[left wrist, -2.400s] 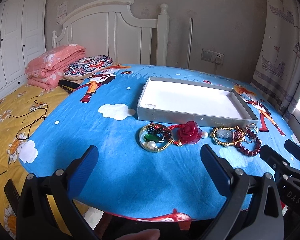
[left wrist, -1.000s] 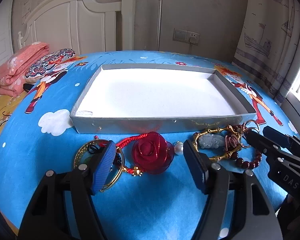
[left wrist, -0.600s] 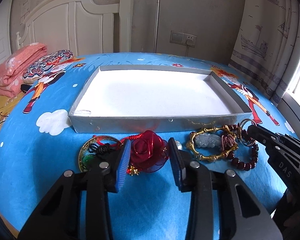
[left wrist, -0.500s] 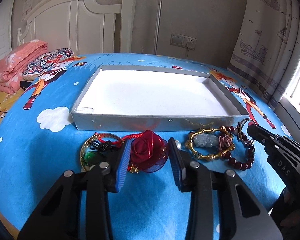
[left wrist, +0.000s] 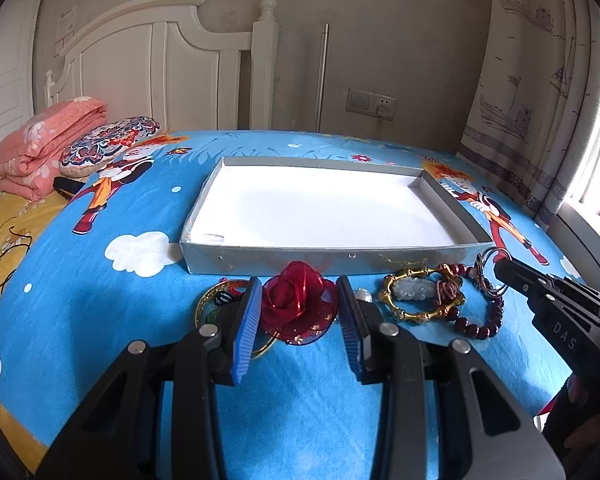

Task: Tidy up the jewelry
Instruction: 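Grasp the red rose brooch with the left tool while the right tool grasps the gold ring, then lower rose and ring into the white tray and open both tools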

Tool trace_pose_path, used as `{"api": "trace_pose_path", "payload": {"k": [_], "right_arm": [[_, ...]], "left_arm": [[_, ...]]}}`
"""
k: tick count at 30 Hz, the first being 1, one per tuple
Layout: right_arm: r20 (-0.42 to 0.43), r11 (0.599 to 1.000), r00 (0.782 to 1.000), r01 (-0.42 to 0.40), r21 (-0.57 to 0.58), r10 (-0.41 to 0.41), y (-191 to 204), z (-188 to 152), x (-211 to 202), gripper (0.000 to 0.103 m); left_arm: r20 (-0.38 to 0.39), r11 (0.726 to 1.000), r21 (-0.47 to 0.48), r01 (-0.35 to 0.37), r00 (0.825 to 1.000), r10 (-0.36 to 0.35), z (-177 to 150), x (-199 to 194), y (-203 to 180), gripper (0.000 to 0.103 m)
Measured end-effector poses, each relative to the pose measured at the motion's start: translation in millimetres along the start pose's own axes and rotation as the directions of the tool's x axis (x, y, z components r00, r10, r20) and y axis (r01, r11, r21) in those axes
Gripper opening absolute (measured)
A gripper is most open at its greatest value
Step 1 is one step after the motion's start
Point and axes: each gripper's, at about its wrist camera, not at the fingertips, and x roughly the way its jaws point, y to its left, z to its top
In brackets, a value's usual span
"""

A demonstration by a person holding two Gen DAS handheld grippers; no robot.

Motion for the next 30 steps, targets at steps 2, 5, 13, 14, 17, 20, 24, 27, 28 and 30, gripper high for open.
{"api": "trace_pose_path", "payload": {"k": [2, 5, 13, 14, 17, 20, 24, 27, 28, 30], "right_arm": [[0.001, 1.000, 1.000, 0.000, -0.004, 0.000, 2.0, 1.3, -0.7, 0.010], [-0.002, 1.000, 1.000, 0.004, -0.012, -0.004, 4.1, 3.7, 0.9, 0.010], [0.011, 1.000, 1.000, 0.023, -0.013, -0.023, 9.1, 20.2, 5.7, 0.010], [0.014, 1.000, 1.000, 0.026, -0.012, -0.026, 9.5, 22.7, 6.6, 0.010], [0.012, 1.000, 1.000, 0.024, -0.001, -0.024, 8.6, 31.0, 12.6, 0.010], [0.007, 1.000, 1.000, 0.019, 0.009, -0.019, 7.3, 42.7, 22.5, 0.010], [-0.007, 1.000, 1.000, 0.023, -0.001, -0.023, 9.9, 64.2, 44.8, 0.010], [-0.026, 0.999, 0.999, 0.037, -0.026, -0.037, 16.5, 81.0, 68.0, 0.010], [-0.037, 0.999, 0.999, 0.034, -0.023, -0.035, 18.4, 85.8, 76.2, 0.010], [-0.059, 0.999, 0.998, 0.030, -0.013, -0.030, 21.3, 94.2, 91.8, 0.010]], "left_arm": [[0.001, 1.000, 0.000, -0.003, 1.000, 0.003, 1.5, -1.1, 0.4, 0.037], [-0.005, 1.000, 0.007, -0.009, 1.000, 0.009, 2.3, 1.3, 0.0, 0.037], [-0.010, 1.000, 0.008, -0.022, 1.000, 0.022, 16.7, 10.6, -3.6, 0.037], [-0.004, 1.000, 0.012, -0.024, 1.000, 0.024, 19.4, 10.9, -4.8, 0.037], [0.012, 0.999, 0.028, -0.029, 1.000, 0.028, 28.3, 12.9, -8.0, 0.037], [0.011, 0.999, 0.038, -0.031, 0.999, 0.030, 41.9, 21.2, -10.0, 0.037], [-0.020, 0.999, 0.042, -0.022, 1.000, 0.023, 66.4, 45.3, -8.9, 0.037], [-0.053, 0.999, 0.033, -0.029, 0.998, 0.030, 84.5, 68.3, -4.2, 0.037], [-0.061, 0.999, 0.032, -0.036, 0.997, 0.038, 90.3, 76.0, -2.7, 0.037], [-0.070, 0.997, 0.040, -0.060, 0.996, 0.063, 100.7, 89.6, -1.5, 0.037]]}}
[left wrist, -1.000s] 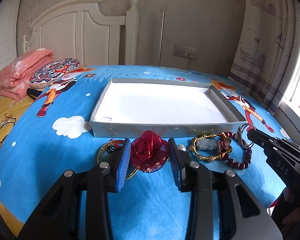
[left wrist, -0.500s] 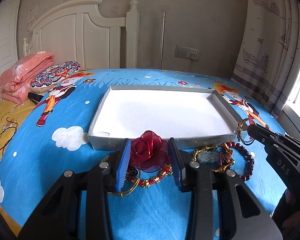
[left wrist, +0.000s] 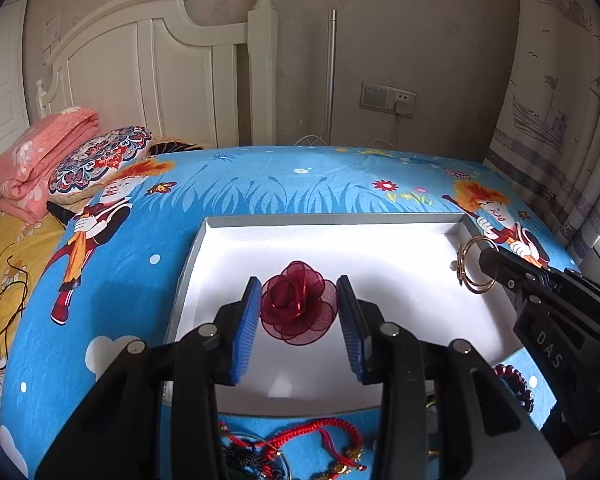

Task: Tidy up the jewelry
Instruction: 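Lower rose and ring into the white tray and open both tools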

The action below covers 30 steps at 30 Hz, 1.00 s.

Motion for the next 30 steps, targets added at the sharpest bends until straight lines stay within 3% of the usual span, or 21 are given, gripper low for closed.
{"api": "trace_pose_path", "payload": {"k": [8, 17, 19, 24, 27, 29, 30], "right_arm": [[-0.063, 1.000, 0.998, 0.031, -0.007, -0.031, 10.5, 22.6, 44.1, 0.010], [-0.112, 0.999, 0.993, 0.041, 0.001, -0.041, 7.9, 24.1, 60.1, 0.011], [-0.123, 0.999, 0.992, 0.039, 0.008, -0.037, 6.0, 23.5, 62.4, 0.011], [-0.127, 0.999, 0.991, 0.048, 0.017, -0.045, 0.5, 21.1, 63.2, 0.013], [-0.114, 0.998, 0.992, 0.056, 0.018, -0.053, -1.4, 20.7, 57.2, 0.023], [-0.100, 0.999, 0.994, 0.050, 0.015, -0.048, -1.3, 22.1, 51.3, 0.047], [-0.085, 0.999, 0.995, 0.046, 0.011, -0.045, -0.8, 22.9, 47.6, 0.067]], "left_arm": [[-0.049, 0.999, 0.009, -0.054, 0.997, 0.054, 32.9, 43.1, 5.3, 0.038], [-0.132, 0.999, 0.008, -0.050, 0.990, 0.051, 30.2, 71.1, 5.3, 0.039], [-0.135, 0.998, 0.009, -0.056, 0.989, 0.057, 28.2, 73.7, 6.4, 0.050], [-0.133, 0.998, 0.000, -0.065, 0.989, 0.064, 24.6, 72.2, 10.9, 0.063], [-0.127, 0.997, -0.013, -0.074, 0.989, 0.071, 23.8, 67.4, 14.2, 0.069], [-0.120, 0.997, -0.023, -0.068, 0.991, 0.065, 23.6, 61.5, 16.2, 0.074], [-0.115, 0.997, -0.028, -0.069, 0.991, 0.065, 23.4, 58.4, 17.1, 0.081]]}}
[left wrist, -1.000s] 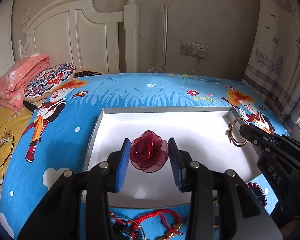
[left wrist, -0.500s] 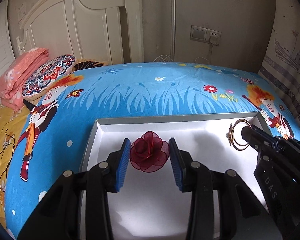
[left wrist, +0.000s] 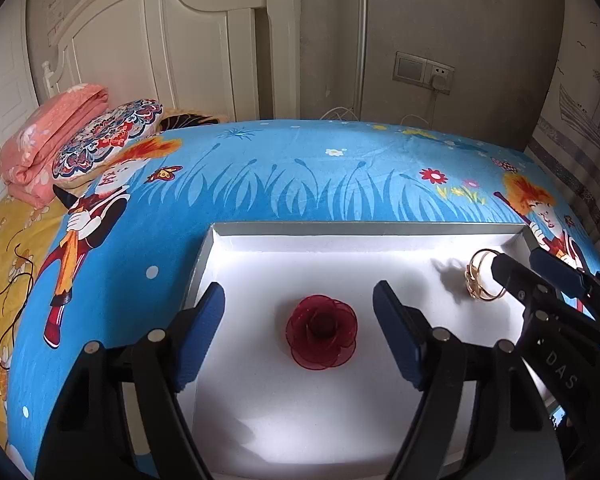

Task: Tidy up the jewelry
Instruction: 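Lower rose and ring into the white tray and open both tools, then lift both tools away from the tray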

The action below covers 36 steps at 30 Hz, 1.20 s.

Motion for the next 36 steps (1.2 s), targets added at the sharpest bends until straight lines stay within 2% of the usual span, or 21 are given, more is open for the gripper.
{"api": "trace_pose_path", "payload": {"k": [3, 8, 11, 17, 22, 28, 33, 36], "right_arm": [[0.027, 0.999, 0.999, 0.021, -0.036, -0.020, 2.6, 0.5, -10.5, 0.068], [0.071, 1.000, 0.997, -0.007, -0.016, 0.008, -3.2, -9.6, -41.2, 0.068], [0.093, 1.000, 0.995, -0.028, -0.001, 0.028, -8.0, -22.8, -61.4, 0.074], [0.120, 0.998, 0.991, -0.056, 0.030, 0.052, -14.0, -62.5, -93.6, 0.078], [0.128, 0.999, 0.990, -0.052, 0.008, 0.050, -13.9, -96.1, -114.3, 0.079], [0.140, 0.998, 0.988, -0.064, 0.004, 0.063, -14.9, -118.7, -134.2, 0.079], [0.157, 0.998, 0.986, -0.061, -0.011, 0.062, -10.9, -139.4, -140.3, 0.080], [0.150, 0.998, 0.987, -0.055, -0.027, 0.058, -9.1, -150.6, -136.1, 0.080]], "left_arm": [[0.014, 1.000, -0.008, -0.008, 1.000, 0.009, -2.9, -10.2, 2.9, 0.083], [0.061, 0.999, -0.030, -0.017, 0.998, 0.018, -18.8, -37.3, 11.1, 0.091], [0.097, 0.999, -0.046, -0.026, 0.995, 0.030, -34.9, -54.7, 16.7, 0.095], [0.141, 0.996, -0.061, -0.061, 0.988, 0.069, -77.9, -83.6, 23.6, 0.095], [0.166, 0.997, -0.044, -0.065, 0.984, 0.072, -115.2, -108.0, 24.8, 0.097], [0.196, 0.998, -0.010, -0.070, 0.978, 0.070, -148.1, -132.3, 18.8, 0.098], [0.212, 0.997, 0.020, -0.074, 0.975, 0.068, -176.4, -140.3, 14.9, 0.098], [0.191, 0.998, 0.021, -0.067, 0.980, 0.061, -188.5, -133.6, 18.1, 0.098]]}}
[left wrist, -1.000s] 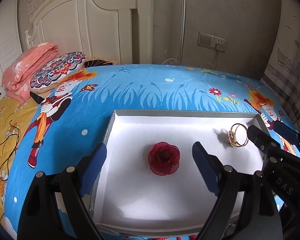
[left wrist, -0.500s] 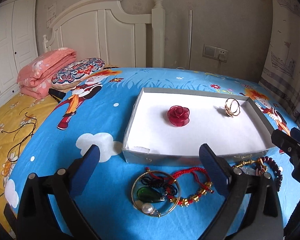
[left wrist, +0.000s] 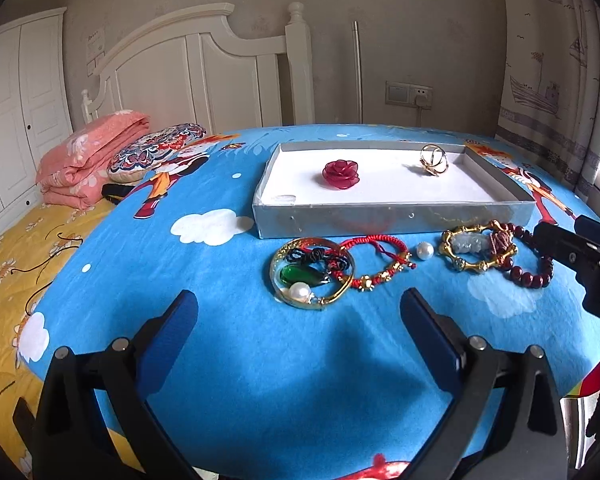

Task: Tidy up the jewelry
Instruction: 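Lift both tools away from the tray, then reach the right tool to the gold link bracelet and grasp it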

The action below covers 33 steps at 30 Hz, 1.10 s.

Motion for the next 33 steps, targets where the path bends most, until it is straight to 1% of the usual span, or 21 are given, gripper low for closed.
{"api": "trace_pose_path", "payload": {"k": [5, 7, 10, 15, 18, 21, 25, 28, 31, 32, 33], "right_arm": [[0.003, 1.000, 1.000, -0.013, 0.004, 0.013, -1.3, -15.2, 1.7, 0.078], [-0.001, 1.000, 1.000, -0.013, 0.004, 0.013, -1.1, -16.5, 3.9, 0.075], [0.008, 1.000, 1.000, -0.013, -0.007, 0.013, 0.7, -17.3, 4.6, 0.071], [-0.005, 1.000, 1.000, -0.017, -0.004, 0.017, 1.3, -16.6, 11.5, 0.065], [-0.023, 1.000, 1.000, -0.016, 0.018, 0.016, -1.8, -15.2, 17.1, 0.063], [-0.044, 0.999, 0.998, -0.033, 0.041, 0.035, -2.4, -7.8, 22.9, 0.061], [-0.093, 0.998, 0.995, -0.037, 0.046, 0.041, 3.0, 1.4, 34.4, 0.057], [-0.138, 0.995, 0.988, -0.056, 0.085, 0.067, 2.2, 4.4, 43.8, 0.057], [-0.158, 0.993, 0.984, -0.070, 0.097, 0.085, 3.1, 4.4, 49.1, 0.056], [-0.157, 0.992, 0.983, -0.080, 0.093, 0.094, 4.3, 4.6, 48.8, 0.053], [-0.145, 0.990, 0.983, -0.103, 0.095, 0.116, 5.1, 4.9, 46.9, 0.048]], "left_arm": [[-0.016, 1.000, -0.025, 0.006, 1.000, -0.007, -13.0, 6.2, 10.3, 0.098], [-0.035, 1.000, -0.022, 0.002, 0.999, -0.003, -17.3, 11.8, 12.1, 0.098], [-0.030, 0.999, -0.038, 0.013, 0.999, -0.015, -20.0, 12.1, 15.3, 0.098], [-0.023, 0.999, -0.039, 0.018, 1.000, -0.019, -21.4, 13.5, 16.7, 0.099], [-0.012, 0.999, -0.030, 0.023, 1.000, -0.024, -22.5, 13.7, 17.0, 0.100], [-0.008, 0.999, -0.025, 0.026, 1.000, -0.026, -22.8, 14.1, 16.8, 0.100], [-0.006, 0.999, -0.017, 0.030, 1.000, -0.030, -23.1, 14.2, 16.9, 0.100], [-0.002, 0.999, -0.012, 0.035, 0.999, -0.035, -23.9, 13.3, 17.3, 0.100], [0.005, 0.999, -0.008, 0.040, 0.999, -0.040, -25.5, 12.4, 18.0, 0.100], [0.007, 0.999, -0.007, 0.040, 0.999, -0.040, -25.6, 12.5, 18.0, 0.100], [0.007, 0.999, -0.006, 0.041, 0.999, -0.041, -25.3, 12.8, 17.7, 0.100]]}}
